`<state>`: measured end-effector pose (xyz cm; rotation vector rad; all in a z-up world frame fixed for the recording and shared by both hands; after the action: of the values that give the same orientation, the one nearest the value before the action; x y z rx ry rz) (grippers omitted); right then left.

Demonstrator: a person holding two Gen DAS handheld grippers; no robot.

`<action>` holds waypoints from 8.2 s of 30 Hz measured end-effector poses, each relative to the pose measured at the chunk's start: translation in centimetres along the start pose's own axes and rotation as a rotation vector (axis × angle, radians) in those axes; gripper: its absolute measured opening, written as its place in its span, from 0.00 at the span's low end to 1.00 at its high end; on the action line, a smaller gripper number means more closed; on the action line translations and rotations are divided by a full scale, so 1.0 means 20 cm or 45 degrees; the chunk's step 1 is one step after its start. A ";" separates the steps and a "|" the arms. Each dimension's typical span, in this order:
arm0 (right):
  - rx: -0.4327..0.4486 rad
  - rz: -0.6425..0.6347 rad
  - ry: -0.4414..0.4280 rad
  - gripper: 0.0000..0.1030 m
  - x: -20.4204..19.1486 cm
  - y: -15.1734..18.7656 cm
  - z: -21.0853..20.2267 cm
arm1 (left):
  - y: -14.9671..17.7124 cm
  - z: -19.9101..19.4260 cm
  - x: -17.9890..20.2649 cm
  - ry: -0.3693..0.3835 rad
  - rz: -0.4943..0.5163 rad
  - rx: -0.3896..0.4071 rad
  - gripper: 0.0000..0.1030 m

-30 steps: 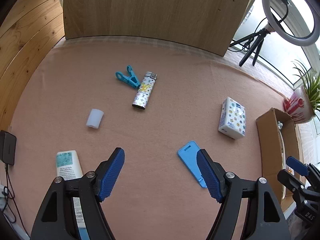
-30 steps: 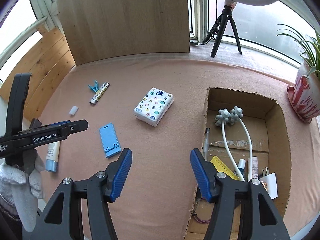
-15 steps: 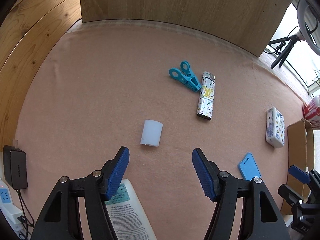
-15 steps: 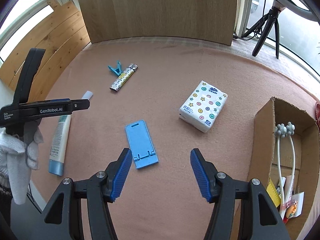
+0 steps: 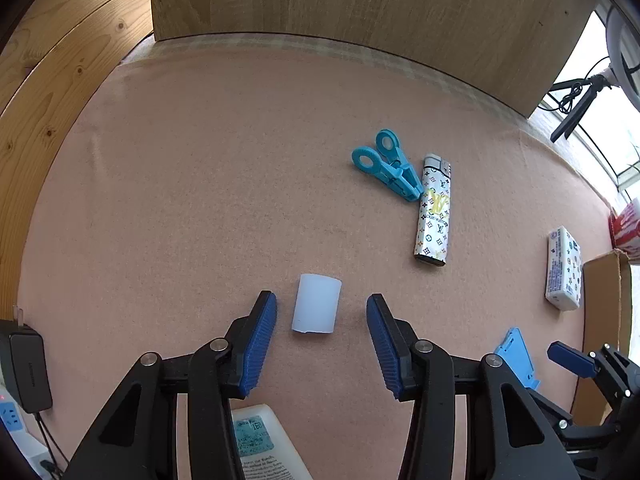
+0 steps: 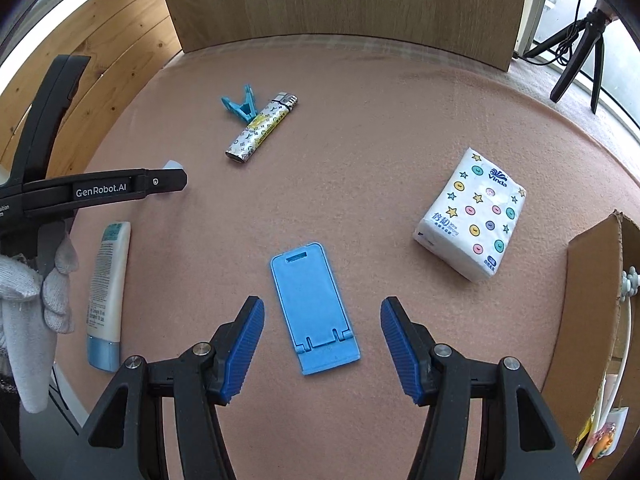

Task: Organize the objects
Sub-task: 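Grasp the white cap with the left tool while the right tool grasps the blue phone stand, then carry cap and phone stand into the box and open both tools, then move both tools toward the white-and-blue lotion tube, then grasp the white-and-blue lotion tube with the right tool, then carry the lotion tube into the box and lower it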

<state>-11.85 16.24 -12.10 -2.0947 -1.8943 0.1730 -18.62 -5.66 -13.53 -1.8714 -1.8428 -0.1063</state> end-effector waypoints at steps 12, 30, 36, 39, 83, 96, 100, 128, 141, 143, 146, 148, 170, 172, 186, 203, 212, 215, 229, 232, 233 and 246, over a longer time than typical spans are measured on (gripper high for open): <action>-0.032 -0.103 0.105 0.55 -0.07 -0.03 0.11 | 0.01 -0.01 -0.01 -0.007 0.014 0.017 0.19; -0.007 -0.035 0.062 0.32 0.02 0.07 0.04 | 0.23 -0.13 0.12 0.087 -0.066 0.118 0.08; 0.032 0.021 0.055 0.32 0.10 0.17 -0.05 | 0.32 -0.17 0.22 0.096 -0.052 0.148 0.08; 0.057 0.040 0.048 0.32 0.15 0.21 -0.11 | 0.36 -0.18 0.31 0.093 -0.012 0.145 0.08; 0.195 0.489 0.190 0.32 1.24 0.77 -0.56 | 0.61 0.12 1.92 0.371 0.542 0.031 0.11; 0.219 0.498 0.159 0.54 1.26 0.73 -0.56 | 0.56 0.10 1.86 0.333 0.477 0.071 0.36; 0.208 0.504 0.152 0.54 1.26 0.71 -0.56 | 0.54 0.07 1.80 0.321 0.455 0.084 0.36; 0.155 0.296 -0.091 0.54 0.58 0.35 -0.45 | 0.51 -0.28 0.83 0.132 0.102 0.202 0.62; 0.113 0.069 -0.172 0.66 0.03 0.14 -0.34 | 0.68 -0.48 0.13 -0.019 -0.130 0.224 0.83; 0.095 0.054 -0.205 0.66 -0.04 0.11 -0.32 | 0.71 -0.48 0.05 -0.015 -0.159 0.210 0.83; 0.080 0.029 -0.237 0.66 -0.15 0.07 -0.29 | 0.74 -0.48 -0.03 -0.002 -0.175 0.188 0.83; 0.070 0.009 -0.256 0.66 -0.22 0.05 -0.28 | 0.76 -0.48 -0.07 0.008 -0.179 0.177 0.83; -0.160 -0.076 -0.493 0.67 -0.73 0.00 -0.04 | 0.80 -0.40 -0.20 0.216 -0.205 0.124 0.65; -0.182 -0.077 -0.506 0.66 -0.77 0.01 -0.02 | 0.80 -0.40 -0.20 0.228 -0.203 0.122 0.60; -0.210 -0.098 -0.551 0.42 -0.82 0.03 -0.02 | 0.80 -0.34 -0.17 0.312 -0.188 0.104 0.45; -0.094 0.032 -0.471 0.40 -0.48 0.07 -0.19 | 0.74 -0.35 0.24 0.388 -0.062 0.124 0.44; -0.012 0.157 -0.403 0.40 -0.11 0.13 -0.33 | 0.69 -0.29 0.64 0.467 0.068 0.120 0.43; 0.006 0.205 -0.381 0.40 0.04 0.15 -0.37 | 0.68 -0.27 0.79 0.494 0.112 0.109 0.42; 0.058 0.397 -0.294 0.40 0.66 0.31 -0.45 | 0.73 -0.12 1.41 0.585 0.289 0.020 0.42; 0.072 0.441 -0.270 0.40 0.76 0.35 -0.47 | 0.74 -0.09 1.54 0.604 0.326 0.002 0.42; 0.075 0.458 -0.267 0.40 0.80 0.37 -0.48 | 0.75 -0.08 1.58 0.610 0.338 -0.005 0.42; 0.077 0.618 -0.228 0.40 1.17 0.58 -0.49 | 0.85 0.09 1.96 0.624 0.476 -0.097 0.42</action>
<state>4.87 37.03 -3.67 -2.5302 -1.4063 0.5328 0.11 31.63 -4.51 -1.9869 -1.1615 -0.4632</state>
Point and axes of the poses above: each gripper's, at about its wrist camera, not at the fingertips, and z roughly the way its jaws point, x to its right, y to its underside, the point moved 3 cm from there along z, roughly the way its jaws point, and after that the axes turned 15 degrees about y, right-handed, at the moved point
